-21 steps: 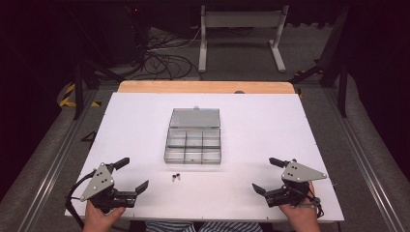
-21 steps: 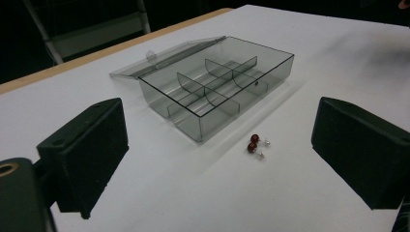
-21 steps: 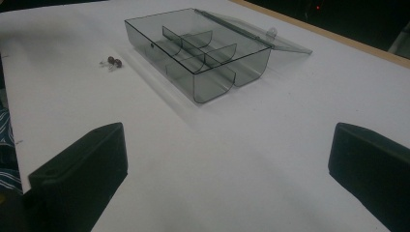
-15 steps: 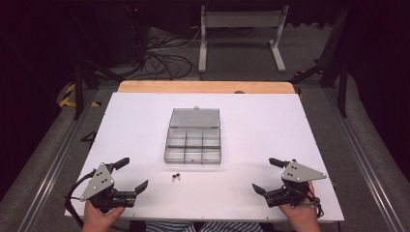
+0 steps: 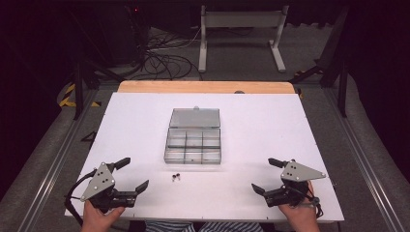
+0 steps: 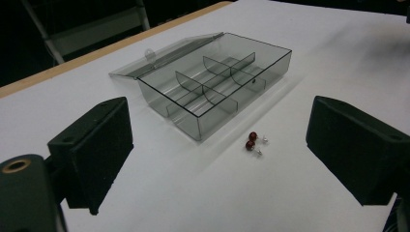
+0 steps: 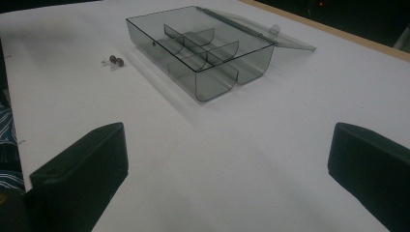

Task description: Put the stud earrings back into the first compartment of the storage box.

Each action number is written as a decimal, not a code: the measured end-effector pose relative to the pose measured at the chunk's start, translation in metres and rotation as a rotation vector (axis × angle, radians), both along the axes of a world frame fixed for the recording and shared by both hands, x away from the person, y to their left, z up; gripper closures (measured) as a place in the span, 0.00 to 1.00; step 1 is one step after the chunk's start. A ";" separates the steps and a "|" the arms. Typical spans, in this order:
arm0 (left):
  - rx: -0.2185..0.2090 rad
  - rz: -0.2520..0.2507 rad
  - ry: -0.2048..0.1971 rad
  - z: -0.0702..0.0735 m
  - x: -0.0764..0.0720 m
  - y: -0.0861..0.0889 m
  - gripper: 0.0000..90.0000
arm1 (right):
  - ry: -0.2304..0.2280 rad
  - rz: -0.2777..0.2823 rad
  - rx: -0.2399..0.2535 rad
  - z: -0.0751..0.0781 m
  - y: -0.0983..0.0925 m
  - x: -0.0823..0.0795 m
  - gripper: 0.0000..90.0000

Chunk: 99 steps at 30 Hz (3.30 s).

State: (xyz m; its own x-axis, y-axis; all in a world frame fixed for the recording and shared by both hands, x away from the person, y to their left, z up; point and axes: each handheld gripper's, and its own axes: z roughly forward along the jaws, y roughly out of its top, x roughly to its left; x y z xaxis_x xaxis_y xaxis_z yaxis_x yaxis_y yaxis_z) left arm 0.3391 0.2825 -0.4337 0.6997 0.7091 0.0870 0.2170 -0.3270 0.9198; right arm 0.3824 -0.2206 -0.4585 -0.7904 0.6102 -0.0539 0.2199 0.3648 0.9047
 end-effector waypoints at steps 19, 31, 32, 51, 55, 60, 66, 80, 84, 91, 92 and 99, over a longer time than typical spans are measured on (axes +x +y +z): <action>0.042 -0.080 0.078 0.020 0.015 -0.030 0.15 | 0.011 0.016 0.015 0.001 0.001 -0.001 0.02; 0.063 -0.121 0.096 0.027 0.027 -0.051 0.16 | 0.020 0.027 0.010 0.000 0.002 0.000 0.02; 0.061 -0.125 0.097 0.027 0.028 -0.053 0.16 | 0.020 0.028 0.008 0.000 0.002 0.001 0.02; 0.085 -0.185 0.108 0.030 0.046 -0.086 0.16 | 0.023 0.034 0.004 -0.001 0.002 0.001 0.02; 0.088 -0.184 0.110 0.029 0.050 -0.093 0.16 | 0.025 0.032 0.004 -0.001 0.001 0.001 0.02; 0.103 -0.188 0.128 0.027 0.053 -0.097 0.17 | 0.028 0.036 0.007 -0.002 0.000 0.002 0.02; 0.084 -0.200 0.176 0.027 0.055 -0.095 0.21 | 0.029 0.036 0.008 -0.002 0.000 0.002 0.02; 0.228 -0.225 0.272 0.015 0.071 -0.098 0.37 | 0.035 0.041 0.009 -0.002 0.002 0.002 0.02; 0.265 -0.228 0.316 0.011 0.077 -0.100 0.40 | 0.035 0.042 0.009 -0.002 0.001 0.002 0.02; 0.303 -0.231 0.402 0.002 0.087 -0.105 0.43 | 0.036 0.047 0.006 -0.002 0.001 0.001 0.02; 0.311 -0.232 0.415 0.001 0.088 -0.106 0.45 | 0.037 0.047 0.006 -0.002 0.001 0.002 0.02; 0.388 -0.235 0.468 -0.006 0.091 -0.112 0.49 | 0.037 0.051 0.003 -0.003 0.001 0.002 0.02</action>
